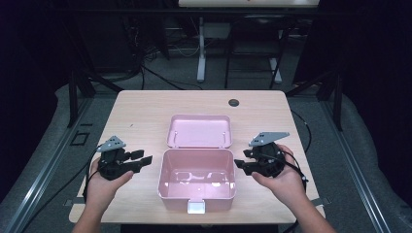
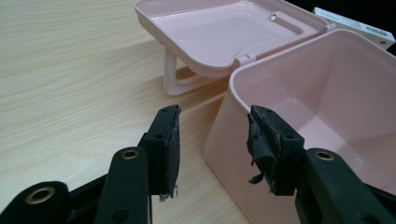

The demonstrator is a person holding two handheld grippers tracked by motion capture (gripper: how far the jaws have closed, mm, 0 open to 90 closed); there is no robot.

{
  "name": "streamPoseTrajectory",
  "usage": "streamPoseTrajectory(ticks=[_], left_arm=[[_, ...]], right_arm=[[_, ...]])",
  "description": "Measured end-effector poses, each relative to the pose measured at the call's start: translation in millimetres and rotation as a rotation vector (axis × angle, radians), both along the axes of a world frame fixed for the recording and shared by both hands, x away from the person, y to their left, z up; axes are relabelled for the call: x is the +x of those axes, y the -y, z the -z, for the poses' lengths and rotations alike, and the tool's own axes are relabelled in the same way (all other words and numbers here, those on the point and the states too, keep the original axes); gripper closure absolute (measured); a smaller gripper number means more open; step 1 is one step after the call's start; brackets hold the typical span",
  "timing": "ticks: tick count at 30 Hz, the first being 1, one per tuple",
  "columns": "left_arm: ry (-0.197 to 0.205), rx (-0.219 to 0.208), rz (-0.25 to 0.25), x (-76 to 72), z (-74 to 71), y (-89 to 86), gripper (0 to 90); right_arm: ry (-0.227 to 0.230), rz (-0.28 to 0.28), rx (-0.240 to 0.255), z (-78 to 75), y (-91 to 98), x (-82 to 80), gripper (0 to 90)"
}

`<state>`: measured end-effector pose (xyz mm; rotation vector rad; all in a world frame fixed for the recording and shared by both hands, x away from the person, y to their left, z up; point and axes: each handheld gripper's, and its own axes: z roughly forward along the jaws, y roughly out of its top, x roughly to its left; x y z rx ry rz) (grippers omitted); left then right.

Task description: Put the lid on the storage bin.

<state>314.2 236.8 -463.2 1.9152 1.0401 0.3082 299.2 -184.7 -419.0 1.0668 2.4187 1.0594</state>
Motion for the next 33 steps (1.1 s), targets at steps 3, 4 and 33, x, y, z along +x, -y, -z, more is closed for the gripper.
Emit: streamPoseTrajectory(ticks=[3, 4, 33], left_arm=[[0.003, -0.004, -0.001, -0.8, -0.8, -0.4, 53.8], [0.002, -0.005, -0.002, -1.1, -1.1, -0.5, 53.8], [-0.003, -0.025, -0.013, -0.8, -2.6, -6.7, 50.1]], right_arm=[[-0.024, -0.004, -0.016, -2.3, 0.6, 5.9, 52.8], [-0.034, -0.003, -0.020, -2.9, 0.3, 7.6, 52.6], [-0.249, 0.024, -0.329, -13.6, 12.4, 74.2, 48.3]])
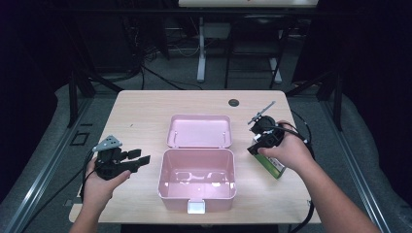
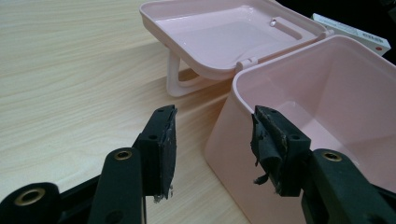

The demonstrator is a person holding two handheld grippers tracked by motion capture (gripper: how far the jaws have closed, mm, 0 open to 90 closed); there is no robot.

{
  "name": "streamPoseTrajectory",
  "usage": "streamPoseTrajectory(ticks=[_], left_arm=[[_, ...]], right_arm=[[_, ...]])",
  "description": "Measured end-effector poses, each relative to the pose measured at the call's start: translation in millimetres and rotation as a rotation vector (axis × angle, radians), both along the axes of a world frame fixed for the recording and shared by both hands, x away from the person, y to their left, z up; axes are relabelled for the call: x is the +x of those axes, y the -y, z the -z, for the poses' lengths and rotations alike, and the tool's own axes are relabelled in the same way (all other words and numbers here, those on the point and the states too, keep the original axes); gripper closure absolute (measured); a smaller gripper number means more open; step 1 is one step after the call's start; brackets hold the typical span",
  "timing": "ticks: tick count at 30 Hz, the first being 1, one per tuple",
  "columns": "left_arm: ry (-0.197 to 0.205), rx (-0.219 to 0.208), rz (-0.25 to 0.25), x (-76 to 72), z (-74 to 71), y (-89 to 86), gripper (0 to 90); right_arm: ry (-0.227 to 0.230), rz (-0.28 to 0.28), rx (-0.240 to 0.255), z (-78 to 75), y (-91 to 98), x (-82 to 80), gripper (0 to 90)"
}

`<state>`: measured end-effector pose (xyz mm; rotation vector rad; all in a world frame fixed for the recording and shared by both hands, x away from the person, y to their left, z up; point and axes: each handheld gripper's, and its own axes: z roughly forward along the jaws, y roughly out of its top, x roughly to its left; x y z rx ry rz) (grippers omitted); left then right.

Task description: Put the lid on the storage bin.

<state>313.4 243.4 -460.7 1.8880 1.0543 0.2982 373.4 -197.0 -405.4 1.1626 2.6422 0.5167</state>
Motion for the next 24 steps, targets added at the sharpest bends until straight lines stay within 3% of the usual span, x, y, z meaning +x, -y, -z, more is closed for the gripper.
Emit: streamPoseTrajectory(ticks=[4, 24], left_arm=[[0.001, -0.003, -0.002, -0.1, -0.3, -0.6, 50.1], [-0.009, -0.006, 0.001, 0.6, 1.2, 0.1, 50.2]], right_arm=[[-0.040, 0.003, -0.046, 2.5, 2.0, 8.7, 47.6], [-0.147, 0.075, -0.120, 17.9, 13.1, 36.8, 48.6]])
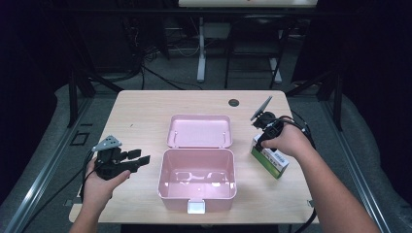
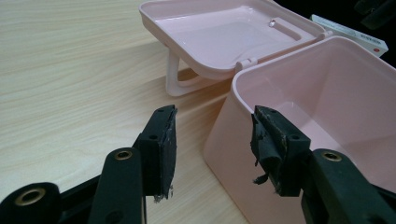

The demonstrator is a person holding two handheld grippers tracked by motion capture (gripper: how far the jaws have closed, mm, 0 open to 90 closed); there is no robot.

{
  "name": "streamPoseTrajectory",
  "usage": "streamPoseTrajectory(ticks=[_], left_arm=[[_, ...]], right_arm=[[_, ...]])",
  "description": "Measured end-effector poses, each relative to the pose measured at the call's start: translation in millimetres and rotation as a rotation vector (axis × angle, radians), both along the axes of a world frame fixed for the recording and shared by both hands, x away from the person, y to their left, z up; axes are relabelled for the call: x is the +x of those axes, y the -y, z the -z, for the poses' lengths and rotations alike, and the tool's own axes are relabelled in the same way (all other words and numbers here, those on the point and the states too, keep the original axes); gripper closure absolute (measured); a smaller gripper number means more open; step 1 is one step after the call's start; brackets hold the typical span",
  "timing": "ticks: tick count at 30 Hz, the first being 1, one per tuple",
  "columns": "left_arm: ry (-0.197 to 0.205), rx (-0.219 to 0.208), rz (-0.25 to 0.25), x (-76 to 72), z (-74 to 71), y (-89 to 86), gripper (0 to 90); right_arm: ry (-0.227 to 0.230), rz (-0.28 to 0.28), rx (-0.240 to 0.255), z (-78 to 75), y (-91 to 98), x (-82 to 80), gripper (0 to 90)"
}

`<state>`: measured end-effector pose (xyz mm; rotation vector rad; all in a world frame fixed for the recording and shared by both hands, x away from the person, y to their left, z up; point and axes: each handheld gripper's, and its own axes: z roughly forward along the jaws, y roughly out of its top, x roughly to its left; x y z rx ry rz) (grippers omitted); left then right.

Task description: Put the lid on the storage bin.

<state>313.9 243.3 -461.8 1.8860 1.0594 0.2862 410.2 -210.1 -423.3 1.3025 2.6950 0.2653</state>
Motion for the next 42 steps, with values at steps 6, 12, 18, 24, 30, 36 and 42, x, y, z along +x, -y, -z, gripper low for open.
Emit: streamPoseTrajectory(ticks=[6, 12, 18, 24, 30, 36, 42], left_arm=[[-0.006, 0.008, 0.002, 0.2, 0.3, -0.1, 50.3], [-0.006, 0.007, 0.004, 0.9, 1.6, 0.0, 50.9], [-0.008, 0.010, 0.007, 1.1, 1.4, -0.6, 51.2], [0.000, 0.007, 0.001, 1.4, 1.1, -2.0, 51.5], [-0.003, 0.001, -0.007, 1.7, 1.0, -3.8, 51.5], [-0.005, 0.003, -0.006, 2.1, 1.6, -4.0, 51.5], [-0.008, 0.002, -0.003, 2.3, 2.0, -4.0, 51.7]], right_arm=[[-0.016, 0.022, -0.034, 4.4, 6.5, 7.2, 48.6], [-0.035, 0.049, -0.052, 11.5, 15.5, 13.7, 48.1], [-0.045, 0.074, -0.063, 21.5, 23.6, 18.2, 48.0], [-0.061, 0.074, -0.065, 30.8, 25.2, 20.2, 48.5], [-0.082, 0.079, -0.073, 36.7, 24.8, 22.1, 50.3], [-0.104, 0.075, -0.087, 42.0, 23.6, 23.2, 51.2], [-0.122, 0.085, -0.069, 49.2, 25.4, 24.7, 54.4]])
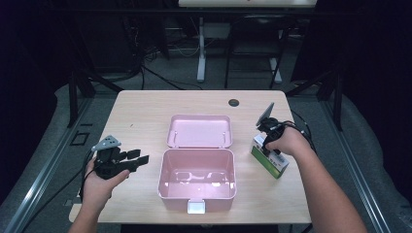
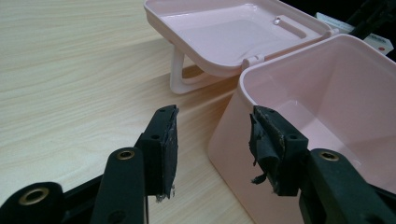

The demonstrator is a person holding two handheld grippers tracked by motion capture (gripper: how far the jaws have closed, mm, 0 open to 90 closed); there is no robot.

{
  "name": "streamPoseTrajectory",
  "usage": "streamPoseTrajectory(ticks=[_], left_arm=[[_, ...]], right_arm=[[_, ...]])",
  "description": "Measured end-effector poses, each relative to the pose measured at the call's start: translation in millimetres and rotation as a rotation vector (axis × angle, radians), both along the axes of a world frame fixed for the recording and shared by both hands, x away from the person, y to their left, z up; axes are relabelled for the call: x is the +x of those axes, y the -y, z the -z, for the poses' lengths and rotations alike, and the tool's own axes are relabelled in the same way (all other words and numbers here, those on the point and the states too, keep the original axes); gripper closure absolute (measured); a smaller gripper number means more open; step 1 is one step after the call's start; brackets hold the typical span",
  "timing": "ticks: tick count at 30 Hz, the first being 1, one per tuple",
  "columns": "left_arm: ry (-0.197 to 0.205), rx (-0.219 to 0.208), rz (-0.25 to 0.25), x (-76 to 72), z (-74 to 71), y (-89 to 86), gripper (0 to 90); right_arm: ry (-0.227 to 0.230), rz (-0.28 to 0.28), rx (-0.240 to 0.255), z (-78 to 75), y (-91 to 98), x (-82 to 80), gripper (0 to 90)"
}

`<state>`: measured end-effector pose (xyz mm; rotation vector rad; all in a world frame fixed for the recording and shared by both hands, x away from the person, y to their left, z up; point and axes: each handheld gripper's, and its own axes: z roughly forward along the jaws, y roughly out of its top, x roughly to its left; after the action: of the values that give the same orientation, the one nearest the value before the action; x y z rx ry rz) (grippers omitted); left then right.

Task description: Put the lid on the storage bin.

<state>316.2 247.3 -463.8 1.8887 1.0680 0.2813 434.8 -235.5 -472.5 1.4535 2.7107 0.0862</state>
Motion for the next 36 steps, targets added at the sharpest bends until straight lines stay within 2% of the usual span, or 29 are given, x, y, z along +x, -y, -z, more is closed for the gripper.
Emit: streamPoseTrajectory(ticks=[9, 22, 28, 36], left_arm=[[-0.007, 0.004, 0.004, 0.7, 0.5, -0.2, 52.4], [-0.009, 0.002, 0.000, 1.4, 2.3, 0.5, 53.1], [-0.009, 0.000, 0.002, 1.4, 2.3, 0.8, 53.3], [-0.007, 0.003, -0.002, 1.1, 1.6, -0.3, 53.6]], right_arm=[[-0.029, 0.027, -0.001, 6.5, 1.9, 2.2, 58.2], [-0.035, 0.043, 0.000, 12.1, 1.8, 3.6, 59.7], [-0.048, 0.042, -0.015, 11.6, 0.1, 3.9, 60.8], [-0.049, 0.048, -0.004, 11.5, 1.0, 4.5, 61.5]])
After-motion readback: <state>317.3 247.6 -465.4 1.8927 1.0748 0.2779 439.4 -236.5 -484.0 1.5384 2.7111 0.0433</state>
